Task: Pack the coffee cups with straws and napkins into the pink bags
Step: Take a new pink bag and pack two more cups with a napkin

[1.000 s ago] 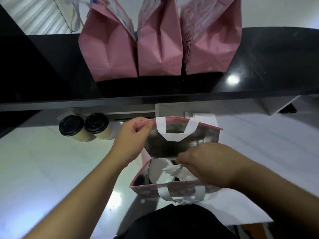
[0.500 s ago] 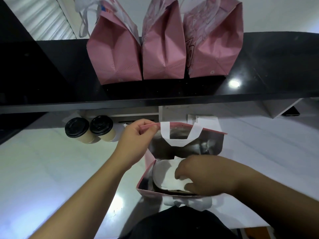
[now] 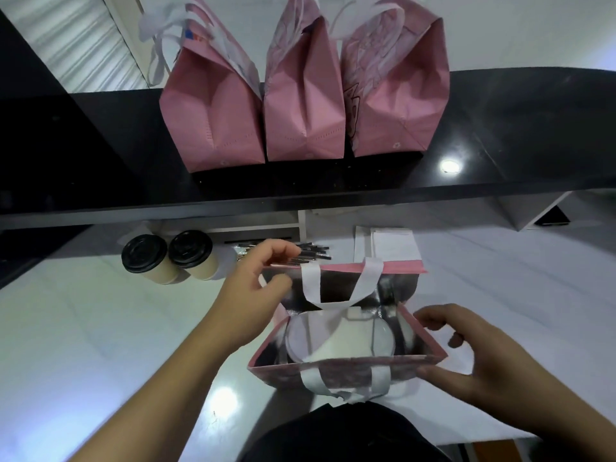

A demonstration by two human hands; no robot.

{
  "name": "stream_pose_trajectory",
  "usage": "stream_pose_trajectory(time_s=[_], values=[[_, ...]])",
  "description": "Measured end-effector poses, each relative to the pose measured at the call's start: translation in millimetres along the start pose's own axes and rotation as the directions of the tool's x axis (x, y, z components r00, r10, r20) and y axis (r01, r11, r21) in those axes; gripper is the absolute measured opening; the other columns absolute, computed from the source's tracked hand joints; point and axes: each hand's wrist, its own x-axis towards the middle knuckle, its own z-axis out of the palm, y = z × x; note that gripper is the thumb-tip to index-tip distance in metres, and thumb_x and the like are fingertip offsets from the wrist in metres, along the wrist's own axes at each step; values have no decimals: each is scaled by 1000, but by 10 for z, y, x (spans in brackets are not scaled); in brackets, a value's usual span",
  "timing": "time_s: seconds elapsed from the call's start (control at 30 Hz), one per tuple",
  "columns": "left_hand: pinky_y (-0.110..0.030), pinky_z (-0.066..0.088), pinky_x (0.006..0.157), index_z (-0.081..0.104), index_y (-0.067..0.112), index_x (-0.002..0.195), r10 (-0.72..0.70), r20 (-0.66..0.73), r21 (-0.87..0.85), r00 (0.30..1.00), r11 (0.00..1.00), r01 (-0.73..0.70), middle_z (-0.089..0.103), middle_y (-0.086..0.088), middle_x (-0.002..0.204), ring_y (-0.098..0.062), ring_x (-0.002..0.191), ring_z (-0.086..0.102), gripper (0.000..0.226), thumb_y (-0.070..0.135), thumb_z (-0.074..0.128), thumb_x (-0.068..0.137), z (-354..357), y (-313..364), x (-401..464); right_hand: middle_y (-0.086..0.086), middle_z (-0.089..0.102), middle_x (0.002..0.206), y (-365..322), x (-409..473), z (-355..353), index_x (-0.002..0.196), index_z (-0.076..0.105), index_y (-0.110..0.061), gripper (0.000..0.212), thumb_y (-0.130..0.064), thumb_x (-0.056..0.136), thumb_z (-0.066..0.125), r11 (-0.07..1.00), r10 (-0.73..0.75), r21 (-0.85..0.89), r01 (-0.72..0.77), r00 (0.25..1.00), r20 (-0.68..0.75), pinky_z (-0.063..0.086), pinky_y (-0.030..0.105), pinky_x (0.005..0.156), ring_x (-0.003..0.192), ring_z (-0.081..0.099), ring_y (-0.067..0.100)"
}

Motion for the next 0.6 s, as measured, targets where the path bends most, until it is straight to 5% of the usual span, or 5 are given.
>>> stream_pose_trajectory(time_s=[0.1, 0.2, 0.27, 0.37, 0.6], values=[[-13, 42, 89, 51, 54, 124, -28, -129, 30, 991, 999, 32, 53, 27, 130, 12, 117, 52, 43, 40, 61, 84, -59, -32, -138, -31, 57, 123, 23, 57, 123, 122, 54, -51, 45, -42, 84, 76, 1000, -5, 24, 5, 1000, 22, 44, 12, 88, 111, 56, 1], [-17, 49, 84, 56, 38, 109, -15, -276, -93, 961, 996, -11, 62, 15, 109, -6, 100, 61, 31, 44, 69, 81, -205, -118, -357, -33, 56, 123, 30, 126, 180, 123, 53, -53, 42, -43, 86, 71, 999, -1, 36, 1, 1000, -2, 44, 9, 84, 112, 55, -3], [-26, 52, 84, 65, 29, 106, -18, -81, -221, 997, 975, 0, 67, 6, 102, -16, 98, 63, 27, 38, 71, 81, -301, -235, -547, -31, 58, 125, 49, 139, 207, 127, 55, -50, 43, -43, 87, 68, 997, -1, 74, 1, 1000, 1, 44, 13, 85, 112, 56, -1], [-39, 51, 99, 63, 32, 134, -52, 263, -20, 963, 998, 60, 69, 5, 130, -17, 122, 65, 48, 33, 76, 88, -293, -364, -794, -29, 57, 129, 90, 158, 243, 127, 55, -52, 47, -27, 89, 69, 989, 2, 145, -3, 1000, 5, 45, 15, 87, 114, 57, 1], [-25, 56, 95, 69, 39, 128, -73, 167, -42, 983, 996, 81, 71, 11, 129, -11, 121, 66, 43, 15, 60, 94, -62, -313, -728, -17, 71, 114, 162, 253, 351, 111, 69, -42, 26, -21, 98, 65, 949, 41, 314, -30, 999, -29, 52, 20, 78, 98, 68, 10]])
